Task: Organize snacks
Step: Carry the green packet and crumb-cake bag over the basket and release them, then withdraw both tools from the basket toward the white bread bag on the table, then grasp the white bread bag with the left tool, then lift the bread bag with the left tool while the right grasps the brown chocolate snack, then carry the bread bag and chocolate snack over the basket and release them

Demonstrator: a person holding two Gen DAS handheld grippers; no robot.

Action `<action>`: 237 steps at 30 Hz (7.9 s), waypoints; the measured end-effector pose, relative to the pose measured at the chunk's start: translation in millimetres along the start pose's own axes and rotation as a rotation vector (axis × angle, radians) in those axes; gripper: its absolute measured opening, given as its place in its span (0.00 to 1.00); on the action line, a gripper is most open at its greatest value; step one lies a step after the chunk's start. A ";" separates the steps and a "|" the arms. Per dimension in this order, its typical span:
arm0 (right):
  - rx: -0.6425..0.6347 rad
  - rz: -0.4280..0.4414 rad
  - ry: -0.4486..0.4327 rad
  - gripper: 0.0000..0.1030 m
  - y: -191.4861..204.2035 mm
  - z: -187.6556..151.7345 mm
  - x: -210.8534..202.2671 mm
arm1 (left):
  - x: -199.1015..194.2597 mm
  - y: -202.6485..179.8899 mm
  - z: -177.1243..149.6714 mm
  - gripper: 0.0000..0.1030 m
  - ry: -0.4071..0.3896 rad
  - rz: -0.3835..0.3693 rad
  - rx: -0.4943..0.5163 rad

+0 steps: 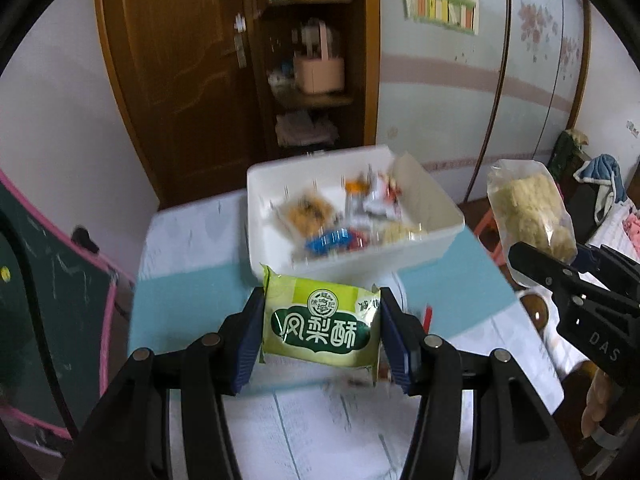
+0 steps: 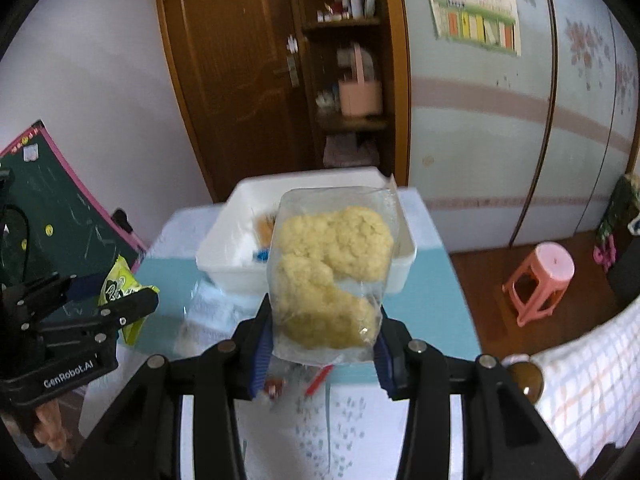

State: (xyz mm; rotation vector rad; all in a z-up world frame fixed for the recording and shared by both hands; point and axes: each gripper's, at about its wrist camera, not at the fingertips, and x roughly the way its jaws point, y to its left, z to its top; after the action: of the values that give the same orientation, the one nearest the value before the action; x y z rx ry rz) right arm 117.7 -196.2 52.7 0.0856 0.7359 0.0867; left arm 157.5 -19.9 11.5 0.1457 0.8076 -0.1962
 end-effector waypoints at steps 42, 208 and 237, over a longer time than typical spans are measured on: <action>0.004 -0.055 0.152 0.42 -14.2 126.2 170.0 | 199.6 20.0 145.4 0.52 0.128 -0.011 -0.099; -0.363 0.389 0.439 0.73 70.1 -116.2 134.6 | 22.9 74.3 7.0 0.03 -0.099 -0.030 -0.053; -0.075 0.226 0.139 0.34 4.1 36.5 98.6 | 28.1 38.8 100.5 0.03 -0.209 -0.002 0.002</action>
State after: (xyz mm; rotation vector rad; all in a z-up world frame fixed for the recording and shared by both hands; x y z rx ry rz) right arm 214.8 -183.1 14.4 0.0913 0.8591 0.3383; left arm 255.9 -6.0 61.7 0.1240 0.5998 -0.2103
